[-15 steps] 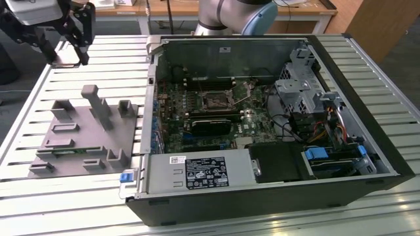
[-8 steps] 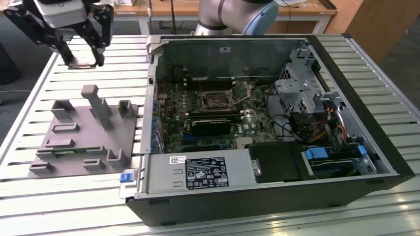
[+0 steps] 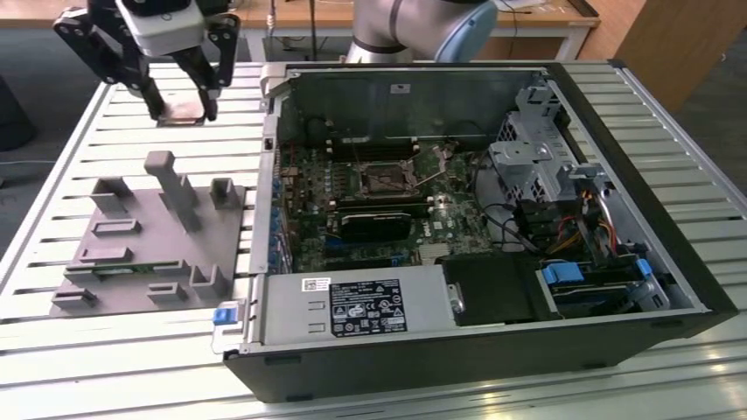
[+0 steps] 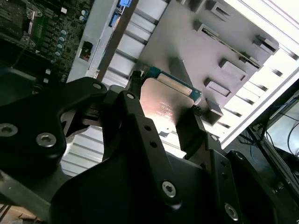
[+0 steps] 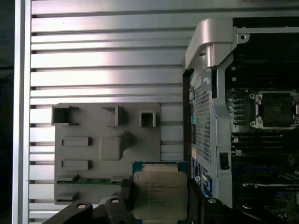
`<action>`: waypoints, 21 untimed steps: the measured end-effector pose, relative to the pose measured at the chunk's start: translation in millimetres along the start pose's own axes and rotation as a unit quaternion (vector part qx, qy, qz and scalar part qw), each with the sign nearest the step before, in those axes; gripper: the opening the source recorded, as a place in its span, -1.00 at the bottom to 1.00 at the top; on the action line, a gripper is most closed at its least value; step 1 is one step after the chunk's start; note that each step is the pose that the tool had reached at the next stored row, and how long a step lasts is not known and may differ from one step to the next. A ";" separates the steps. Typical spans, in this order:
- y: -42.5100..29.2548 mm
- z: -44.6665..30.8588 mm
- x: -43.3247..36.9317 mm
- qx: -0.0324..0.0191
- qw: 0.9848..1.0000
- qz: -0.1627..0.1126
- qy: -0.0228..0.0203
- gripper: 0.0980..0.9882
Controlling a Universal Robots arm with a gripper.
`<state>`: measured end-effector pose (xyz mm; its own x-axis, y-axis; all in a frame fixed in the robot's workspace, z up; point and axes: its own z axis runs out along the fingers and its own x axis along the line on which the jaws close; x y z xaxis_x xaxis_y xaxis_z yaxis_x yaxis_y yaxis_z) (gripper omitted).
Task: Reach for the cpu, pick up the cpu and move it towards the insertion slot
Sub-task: 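Pick up the cpu and move it towards the insertion slot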
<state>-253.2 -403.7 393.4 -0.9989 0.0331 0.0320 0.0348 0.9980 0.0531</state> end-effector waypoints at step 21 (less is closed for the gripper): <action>10.6 12.2 -79.7 0.000 1.000 0.001 0.010 0.00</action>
<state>-173.6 -395.0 379.2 -0.9981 0.0332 0.0528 0.0359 0.9980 0.0523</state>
